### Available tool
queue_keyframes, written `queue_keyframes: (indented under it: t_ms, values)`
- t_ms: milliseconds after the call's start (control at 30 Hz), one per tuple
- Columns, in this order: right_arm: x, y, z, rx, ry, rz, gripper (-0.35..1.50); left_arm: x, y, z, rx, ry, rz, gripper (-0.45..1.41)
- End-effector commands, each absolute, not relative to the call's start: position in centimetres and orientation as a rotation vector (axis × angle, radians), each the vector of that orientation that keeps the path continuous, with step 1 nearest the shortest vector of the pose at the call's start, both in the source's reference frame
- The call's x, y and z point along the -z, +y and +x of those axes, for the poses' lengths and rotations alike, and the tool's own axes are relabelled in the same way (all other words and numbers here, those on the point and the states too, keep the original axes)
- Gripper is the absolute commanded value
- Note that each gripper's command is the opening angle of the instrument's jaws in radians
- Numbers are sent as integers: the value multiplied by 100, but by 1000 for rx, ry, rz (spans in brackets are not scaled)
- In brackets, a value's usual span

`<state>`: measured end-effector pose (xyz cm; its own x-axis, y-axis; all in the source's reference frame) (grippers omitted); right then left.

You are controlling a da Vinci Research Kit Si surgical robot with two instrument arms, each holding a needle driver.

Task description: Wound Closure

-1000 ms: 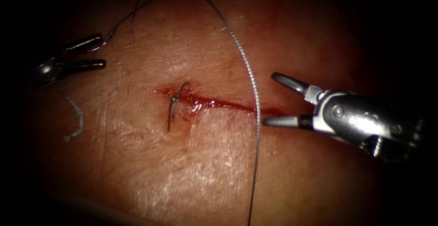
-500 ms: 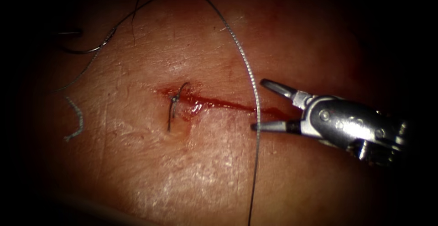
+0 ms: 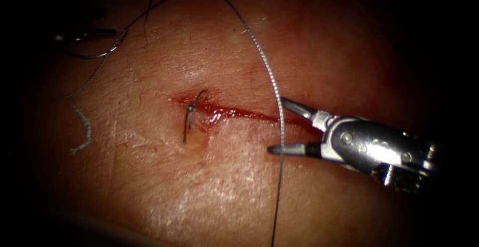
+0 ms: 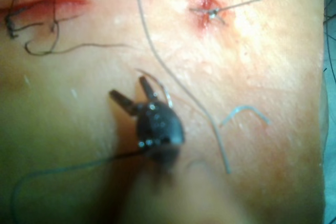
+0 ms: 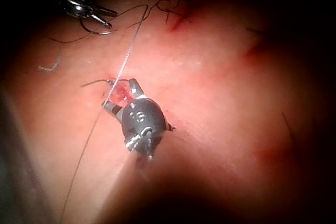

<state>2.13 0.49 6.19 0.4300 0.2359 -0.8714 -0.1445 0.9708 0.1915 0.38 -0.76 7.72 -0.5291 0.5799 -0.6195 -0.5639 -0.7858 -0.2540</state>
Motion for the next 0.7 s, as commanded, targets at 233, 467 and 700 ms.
queue_keyframes:
  t_ms: [233, 467, 700]
  values:
    - [-627, 43, 224, -228, 1106, 97, 98, -792, -107, 28, -2299, -81, -967, 41]
    - [-630, 40, 227, -221, 1100, 100, 96, -782, -111, 27, -2282, -76, -938, 64]
    - [-633, 38, 230, -219, 1095, 101, 94, -777, -111, 28, -2268, -86, -926, 51]
